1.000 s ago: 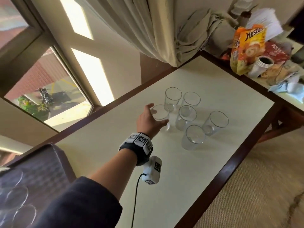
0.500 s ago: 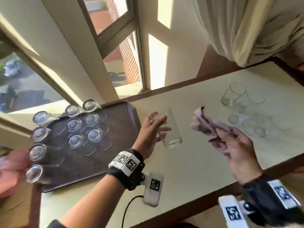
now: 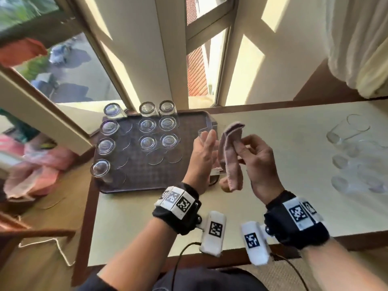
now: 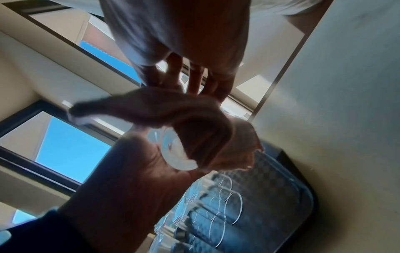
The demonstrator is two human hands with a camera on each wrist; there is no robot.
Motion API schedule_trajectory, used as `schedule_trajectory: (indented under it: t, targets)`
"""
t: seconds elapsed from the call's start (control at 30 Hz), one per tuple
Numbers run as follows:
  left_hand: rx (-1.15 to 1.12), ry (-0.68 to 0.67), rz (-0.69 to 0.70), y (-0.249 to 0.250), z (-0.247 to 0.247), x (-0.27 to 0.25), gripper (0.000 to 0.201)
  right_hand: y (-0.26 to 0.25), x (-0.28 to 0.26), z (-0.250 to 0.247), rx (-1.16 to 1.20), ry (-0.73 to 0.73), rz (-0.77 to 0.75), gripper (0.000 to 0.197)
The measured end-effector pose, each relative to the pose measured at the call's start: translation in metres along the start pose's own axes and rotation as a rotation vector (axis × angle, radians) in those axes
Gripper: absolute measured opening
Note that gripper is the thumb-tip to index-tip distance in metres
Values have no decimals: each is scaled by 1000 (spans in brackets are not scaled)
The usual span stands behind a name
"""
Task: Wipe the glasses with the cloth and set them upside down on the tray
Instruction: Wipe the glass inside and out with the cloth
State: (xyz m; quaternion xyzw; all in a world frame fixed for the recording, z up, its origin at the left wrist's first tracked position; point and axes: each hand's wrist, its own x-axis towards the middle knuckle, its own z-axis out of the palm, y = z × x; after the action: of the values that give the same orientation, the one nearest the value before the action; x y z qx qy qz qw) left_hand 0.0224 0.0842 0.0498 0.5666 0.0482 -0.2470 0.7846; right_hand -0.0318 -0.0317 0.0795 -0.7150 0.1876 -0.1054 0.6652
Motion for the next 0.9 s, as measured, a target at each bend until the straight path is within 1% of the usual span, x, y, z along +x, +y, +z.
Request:
schedule_trajectory:
  t: [0.03, 0.1, 0.17, 0.2, 0.23, 0.3, 0.33, 0.37, 0.43, 0.5, 0.53, 0.57, 0.63, 0.67, 0.7, 0.73, 0.77, 0.8, 0.83, 0.87, 0.9]
  targets:
    - [-3, -5, 2, 0, -2, -3, 42, -1, -1, 7, -10, 13, -19, 12]
    - [-16, -13, 12, 0, -5, -8, 46, -1, -3, 20, -43, 17, -75, 20]
    - [-23, -10, 28, -1, -8, -13, 40, 4, -7, 30, -157, 1, -150, 26]
    - [-30, 9, 37, 0, -9, -14, 42, 7, -9, 35, -203, -4, -177, 28]
    - [-31, 35, 53, 0, -11, -14, 51, 8, -11, 39, -215, -6, -193, 27]
    - [-18, 75, 77, 3, -12, -16, 74, 9, -14, 48, -183, -8, -200, 27]
    - [-15, 94, 83, 4, -14, -18, 82, 8, -15, 52, -161, -3, -205, 27]
    - [-17, 111, 84, 5, -15, -18, 83, 8, -15, 57, -144, 0, -205, 27]
    - [-27, 136, 68, 7, -18, -20, 71, 9, -13, 61, -121, -23, -184, 27]
    - [-40, 126, 41, 11, -21, -24, 65, 6, -11, 63, -48, -92, -100, 29]
    - [-35, 117, 36, 13, -22, -27, 63, 4, -8, 62, 50, -144, -20, 34]
    - [-28, 78, 35, 15, -23, -30, 62, 1, -6, 59, 200, -193, 94, 41]
    - [-42, -52, 36, 19, -26, -35, 52, -7, -3, 53, 553, -274, 342, 50]
    - [-61, -108, 19, 24, -27, -37, 45, -11, -4, 50, 663, -294, 411, 52]
    - [-70, -141, 7, 29, -29, -36, 43, -12, -3, 48, 715, -307, 418, 52]
    - [-59, -140, 14, 34, -30, -36, 46, -13, -1, 48, 722, -305, 379, 51]
    - [-35, -122, 40, 37, -32, -34, 53, -13, 1, 49, 675, -284, 299, 49]
    - [-10, -84, 79, 39, -32, -33, 60, -13, 1, 51, 564, -249, 205, 47]
    - [31, -19, 112, 40, -33, -30, 62, -13, 1, 55, 416, -206, 114, 43]
    - [61, 53, 124, 41, -30, -31, 61, -11, 0, 59, 276, -157, 35, 41]
    - [98, 90, 135, 41, -26, -33, 62, -11, -1, 64, 198, -125, -18, 41]
